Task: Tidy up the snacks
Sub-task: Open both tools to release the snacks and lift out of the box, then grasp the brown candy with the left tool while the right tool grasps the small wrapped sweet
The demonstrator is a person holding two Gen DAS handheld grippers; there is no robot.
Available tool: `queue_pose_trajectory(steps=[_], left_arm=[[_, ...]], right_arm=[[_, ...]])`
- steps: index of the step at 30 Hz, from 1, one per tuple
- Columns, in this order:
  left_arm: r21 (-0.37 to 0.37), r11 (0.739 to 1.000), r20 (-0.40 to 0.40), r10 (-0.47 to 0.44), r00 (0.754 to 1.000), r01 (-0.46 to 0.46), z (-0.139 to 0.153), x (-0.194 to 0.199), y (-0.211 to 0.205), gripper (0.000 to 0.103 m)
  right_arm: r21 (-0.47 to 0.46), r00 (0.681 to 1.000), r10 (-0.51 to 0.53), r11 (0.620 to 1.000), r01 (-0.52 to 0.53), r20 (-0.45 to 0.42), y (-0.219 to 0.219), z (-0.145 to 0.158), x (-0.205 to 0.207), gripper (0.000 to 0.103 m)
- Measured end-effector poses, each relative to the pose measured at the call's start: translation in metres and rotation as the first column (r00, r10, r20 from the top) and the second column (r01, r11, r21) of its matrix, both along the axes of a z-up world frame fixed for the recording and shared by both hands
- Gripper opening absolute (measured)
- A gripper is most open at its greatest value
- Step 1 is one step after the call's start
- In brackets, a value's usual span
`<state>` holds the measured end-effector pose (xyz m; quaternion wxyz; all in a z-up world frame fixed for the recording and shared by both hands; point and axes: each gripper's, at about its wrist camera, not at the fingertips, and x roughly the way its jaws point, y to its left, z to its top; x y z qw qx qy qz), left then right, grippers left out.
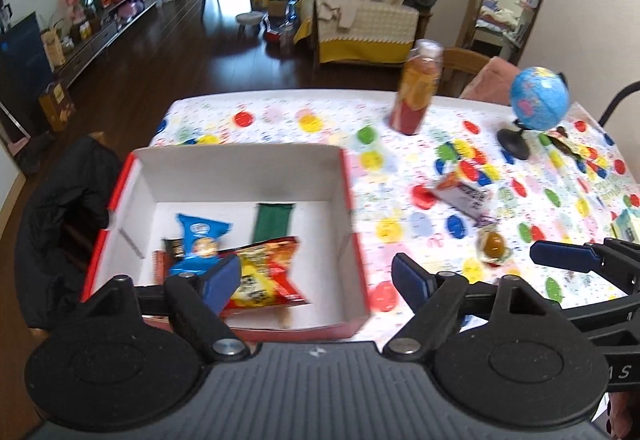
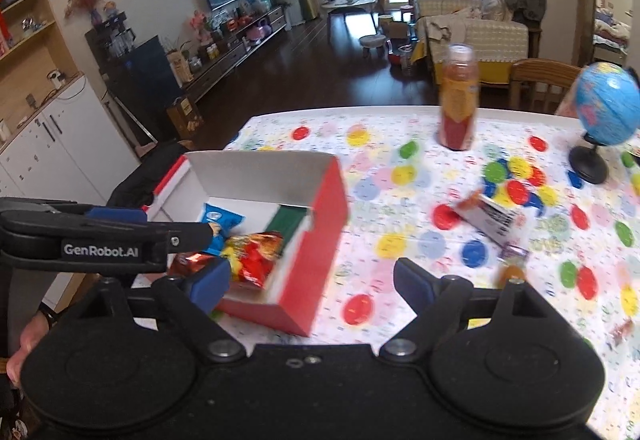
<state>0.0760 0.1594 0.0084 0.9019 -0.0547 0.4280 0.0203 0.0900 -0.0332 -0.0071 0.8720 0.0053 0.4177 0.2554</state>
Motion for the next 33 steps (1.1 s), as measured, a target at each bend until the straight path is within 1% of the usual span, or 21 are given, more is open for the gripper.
queue_pose_trajectory(steps=[1, 4, 5, 6, 7, 8, 11, 14, 19, 23, 27, 29, 33], left_arm=[[-0.003, 1.000, 0.008, -0.007, 1.000, 0.007, 0.000, 0.000, -0.008, 0.089], [-0.018, 1.000, 0.022, -0.014, 1.000, 0.015, -0.003, 0.002, -0.032, 0.091], [-0.027, 0.999, 0.026, -0.019, 0.999, 0.020, -0.005, 0.003, -0.041, 0.091], [-0.037, 0.999, 0.030, -0.024, 0.999, 0.025, -0.007, 0.004, -0.049, 0.094], [-0.044, 0.999, 0.033, -0.027, 0.999, 0.029, -0.010, 0.005, -0.058, 0.101], [-0.049, 0.998, 0.038, -0.029, 0.999, 0.030, -0.013, 0.006, -0.066, 0.103], [-0.049, 0.998, 0.025, -0.038, 0.999, 0.039, -0.022, 0.013, -0.097, 0.103], [-0.049, 0.997, 0.009, -0.054, 0.999, 0.054, -0.032, 0.019, -0.127, 0.103], [-0.017, 0.996, -0.040, -0.083, 0.996, 0.083, -0.053, 0.031, -0.174, 0.103], [0.012, 0.996, -0.095, -0.088, 0.992, 0.090, -0.073, 0.045, -0.199, 0.103], [0.044, 0.995, -0.144, -0.083, 0.986, 0.090, -0.093, 0.060, -0.214, 0.103], [0.053, 0.994, -0.164, -0.082, 0.983, 0.092, -0.102, 0.067, -0.220, 0.103], [0.065, 0.995, -0.217, -0.064, 0.974, 0.080, -0.119, 0.082, -0.226, 0.103]], right_arm=[[0.002, 1.000, -0.011, 1.000, 0.011, 0.000, -0.010, -0.001, -0.001, 0.088], [-0.003, 0.999, -0.047, 0.999, 0.047, 0.000, -0.041, -0.004, -0.003, 0.089], [-0.008, 0.998, -0.058, 0.998, 0.058, 0.001, -0.052, -0.005, -0.004, 0.092], [-0.014, 0.998, -0.070, 0.997, 0.070, 0.003, -0.064, -0.006, -0.004, 0.095], [-0.019, 0.997, -0.082, 0.996, 0.082, 0.009, -0.076, -0.008, -0.006, 0.098], [-0.023, 0.996, -0.092, 0.995, 0.092, 0.021, -0.088, -0.010, -0.007, 0.098], [-0.061, 0.992, -0.118, 0.991, 0.121, 0.045, -0.122, -0.018, -0.009, 0.098], [-0.082, 0.985, -0.166, 0.982, 0.168, 0.040, -0.160, -0.027, -0.007, 0.098], [-0.095, 0.965, -0.263, 0.960, 0.262, 0.008, -0.216, -0.045, 0.003, 0.098], [-0.104, 0.947, -0.319, 0.943, 0.315, -0.026, -0.251, -0.062, 0.014, 0.096], [-0.123, 0.933, -0.357, 0.929, 0.348, -0.052, -0.273, -0.079, 0.024, 0.094], [-0.137, 0.926, -0.374, 0.922, 0.363, -0.060, -0.280, -0.089, 0.030, 0.092], [-0.161, 0.909, -0.407, 0.907, 0.390, -0.091, -0.289, -0.107, 0.044, 0.091]])
